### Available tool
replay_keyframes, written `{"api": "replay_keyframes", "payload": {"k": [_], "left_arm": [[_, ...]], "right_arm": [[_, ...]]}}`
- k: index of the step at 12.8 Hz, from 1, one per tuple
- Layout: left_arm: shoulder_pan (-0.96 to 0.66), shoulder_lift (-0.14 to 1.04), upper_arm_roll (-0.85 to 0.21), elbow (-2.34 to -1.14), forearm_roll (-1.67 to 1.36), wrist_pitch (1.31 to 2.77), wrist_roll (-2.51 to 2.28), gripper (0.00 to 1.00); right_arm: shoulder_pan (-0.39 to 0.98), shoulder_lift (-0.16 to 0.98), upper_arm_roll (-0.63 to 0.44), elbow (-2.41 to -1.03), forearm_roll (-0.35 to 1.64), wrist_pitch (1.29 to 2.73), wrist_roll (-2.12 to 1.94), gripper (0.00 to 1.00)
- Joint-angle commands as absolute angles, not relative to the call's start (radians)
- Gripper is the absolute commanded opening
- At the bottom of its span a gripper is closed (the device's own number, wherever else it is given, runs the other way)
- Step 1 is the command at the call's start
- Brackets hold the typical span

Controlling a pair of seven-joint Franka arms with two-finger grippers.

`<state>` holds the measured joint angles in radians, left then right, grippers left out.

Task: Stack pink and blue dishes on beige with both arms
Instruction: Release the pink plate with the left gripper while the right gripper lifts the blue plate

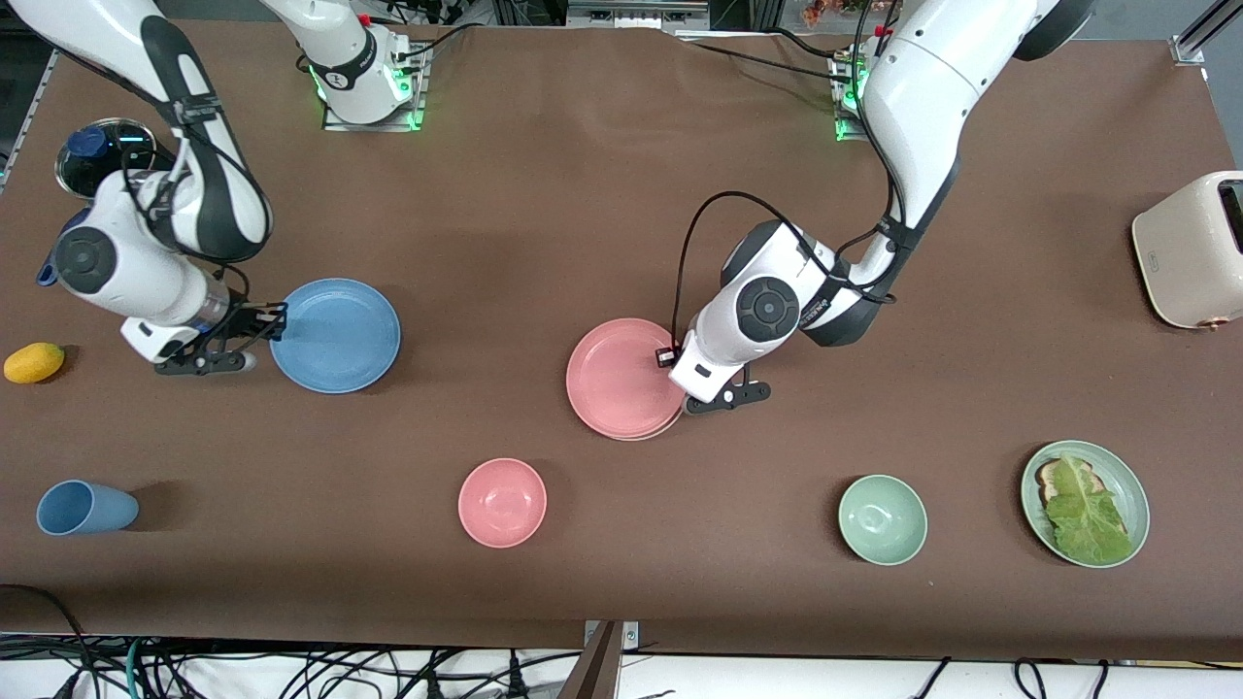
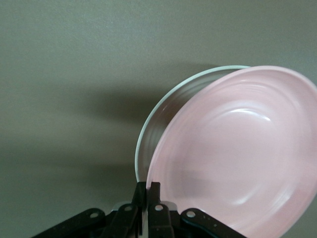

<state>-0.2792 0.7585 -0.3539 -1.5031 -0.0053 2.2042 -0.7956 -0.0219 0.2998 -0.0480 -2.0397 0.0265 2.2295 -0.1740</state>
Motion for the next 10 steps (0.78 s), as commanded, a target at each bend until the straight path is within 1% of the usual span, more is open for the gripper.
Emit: {"api": "replay_keyframes", "payload": {"k": [1, 2, 3, 5, 7, 10], "left_arm": [[-0.301, 0.778, -0.324, -1.442, 0.020, 2.198, -0.811, 1.00], [-0.304, 0.769, -0.318, -1.442, 0.041, 2.197, -0.811, 1.00], [-0.298, 0.769, -0.314, -1.442, 0.057, 2.189, -0.819, 1.00], [-0.290, 0.744, -0.273, -1.445, 0.071, 2.177, -0.838, 1.00], [-0.287, 0.715, -0.241, -1.445, 0.071, 2.088, -0.835, 1.00], [-0.224, 0.689, -0.229, -1.453, 0.071, 2.013, -0.830, 1.00]], "right_arm": [[-0.028, 0.334, -0.040, -1.815, 0.116, 2.022, -0.253, 0.00], [-0.025, 0.350, -0.040, -1.759, 0.118, 1.987, -0.252, 0.00], [-0.015, 0.359, -0.040, -1.723, 0.117, 1.971, -0.247, 0.00], [0.021, 0.360, -0.040, -1.672, 0.118, 1.948, -0.236, 0.00], [0.075, 0.360, -0.040, -1.637, 0.117, 1.931, -0.154, 0.00], [0.190, 0.382, -0.040, -1.582, 0.118, 1.916, 0.003, 0.00]]}}
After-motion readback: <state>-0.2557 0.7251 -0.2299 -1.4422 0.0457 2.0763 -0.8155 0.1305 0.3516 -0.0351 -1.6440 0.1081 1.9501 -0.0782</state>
